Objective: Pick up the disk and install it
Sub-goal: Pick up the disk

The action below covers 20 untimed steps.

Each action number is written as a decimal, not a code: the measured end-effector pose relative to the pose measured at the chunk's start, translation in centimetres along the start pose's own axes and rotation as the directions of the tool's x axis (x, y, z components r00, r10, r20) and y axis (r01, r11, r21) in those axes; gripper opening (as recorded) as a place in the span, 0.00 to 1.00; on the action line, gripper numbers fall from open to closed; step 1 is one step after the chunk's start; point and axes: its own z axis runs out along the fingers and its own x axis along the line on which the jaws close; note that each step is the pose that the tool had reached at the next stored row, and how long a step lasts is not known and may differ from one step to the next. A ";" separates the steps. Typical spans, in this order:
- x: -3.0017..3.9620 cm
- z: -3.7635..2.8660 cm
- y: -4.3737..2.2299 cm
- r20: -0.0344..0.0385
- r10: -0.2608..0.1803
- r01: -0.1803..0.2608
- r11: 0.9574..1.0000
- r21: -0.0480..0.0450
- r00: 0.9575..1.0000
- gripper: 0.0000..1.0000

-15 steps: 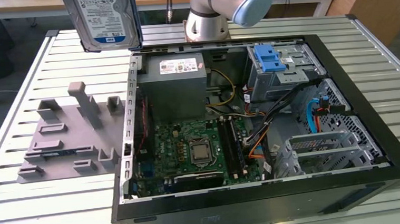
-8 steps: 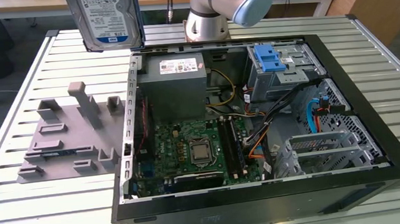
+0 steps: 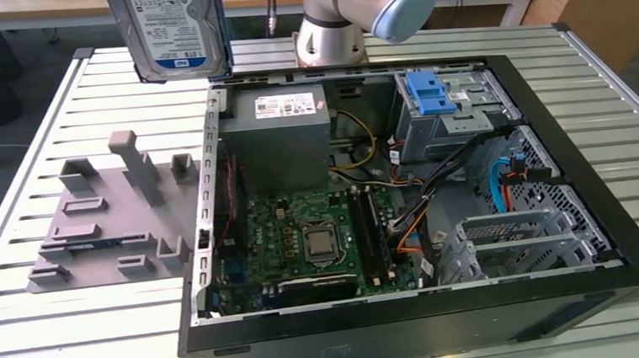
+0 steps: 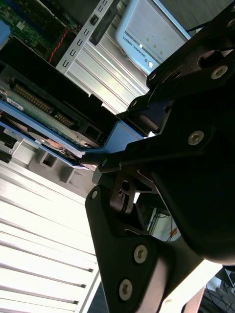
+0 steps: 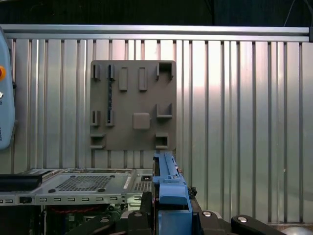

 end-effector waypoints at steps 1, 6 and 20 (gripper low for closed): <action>0.00 0.00 -0.02 0.000 0.000 0.000 1.000 0.000 1.000 0.36; 0.00 0.00 -0.15 0.000 0.000 0.000 1.000 0.000 1.000 0.36; 0.22 0.00 -0.28 0.000 0.000 0.000 1.000 0.000 1.000 0.36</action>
